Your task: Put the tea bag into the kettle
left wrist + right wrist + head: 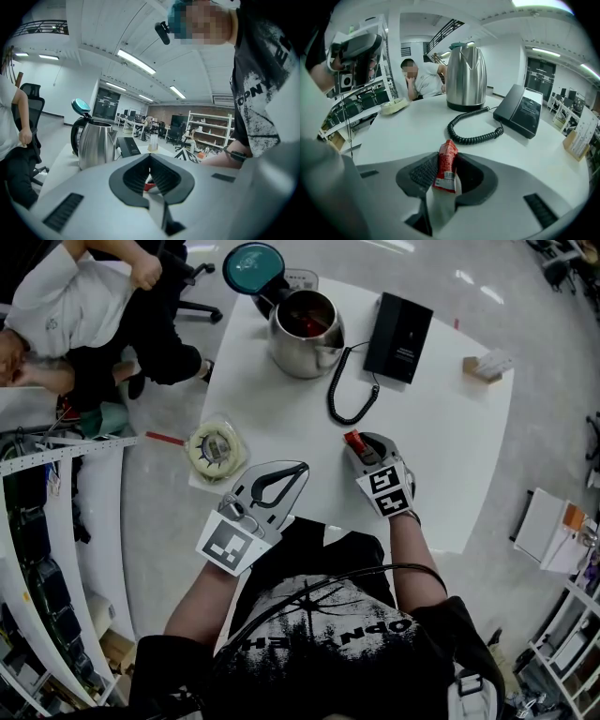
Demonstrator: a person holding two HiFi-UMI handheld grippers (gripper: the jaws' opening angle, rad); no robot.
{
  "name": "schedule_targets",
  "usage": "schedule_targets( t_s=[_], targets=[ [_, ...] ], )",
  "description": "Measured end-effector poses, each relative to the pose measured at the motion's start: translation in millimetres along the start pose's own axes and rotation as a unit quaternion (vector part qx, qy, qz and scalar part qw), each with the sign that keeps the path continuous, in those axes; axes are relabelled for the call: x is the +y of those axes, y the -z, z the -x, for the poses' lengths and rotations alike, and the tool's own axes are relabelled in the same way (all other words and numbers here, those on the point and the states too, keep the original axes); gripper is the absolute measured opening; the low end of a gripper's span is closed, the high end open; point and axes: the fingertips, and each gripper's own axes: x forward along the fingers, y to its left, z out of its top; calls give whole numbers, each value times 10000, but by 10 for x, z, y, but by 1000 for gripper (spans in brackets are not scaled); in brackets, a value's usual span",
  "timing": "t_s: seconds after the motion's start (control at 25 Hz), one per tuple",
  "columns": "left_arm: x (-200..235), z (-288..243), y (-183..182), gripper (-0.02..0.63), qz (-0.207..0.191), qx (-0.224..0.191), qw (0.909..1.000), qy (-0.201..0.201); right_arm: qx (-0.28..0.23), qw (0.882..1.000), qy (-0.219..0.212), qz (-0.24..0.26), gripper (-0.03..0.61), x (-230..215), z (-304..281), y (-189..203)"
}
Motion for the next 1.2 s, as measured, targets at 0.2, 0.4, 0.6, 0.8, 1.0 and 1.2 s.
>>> schedule_targets(
  t_s=[0.2,0.4,0.6,0.8,1.0,1.2],
  targets=[
    [3,23,14,11,17,23,10000,-20,-13,10000,-8,71,45,47,-4,-4],
    [23,54,7,11,19,-8,10000,-68,-93,9999,-86,-3,37,43,-6,-2],
    [55,114,-86,11,-31,-93,9998,-170,-462,9987,-186,-132,37,36,104,-120],
    [116,210,-219,11,-136,-241,9992,-282,-1053,9941,-215,-153,37,-11,306,-513],
    [133,279,-410,11,-342,-414,9981,-295,-1646,9861,-118,172,37,-33,577,-1021],
    [139,371,-648,11,-580,-640,9958,-316,-2091,9768,-21,466,37,-6,845,-1459]
  ],
)
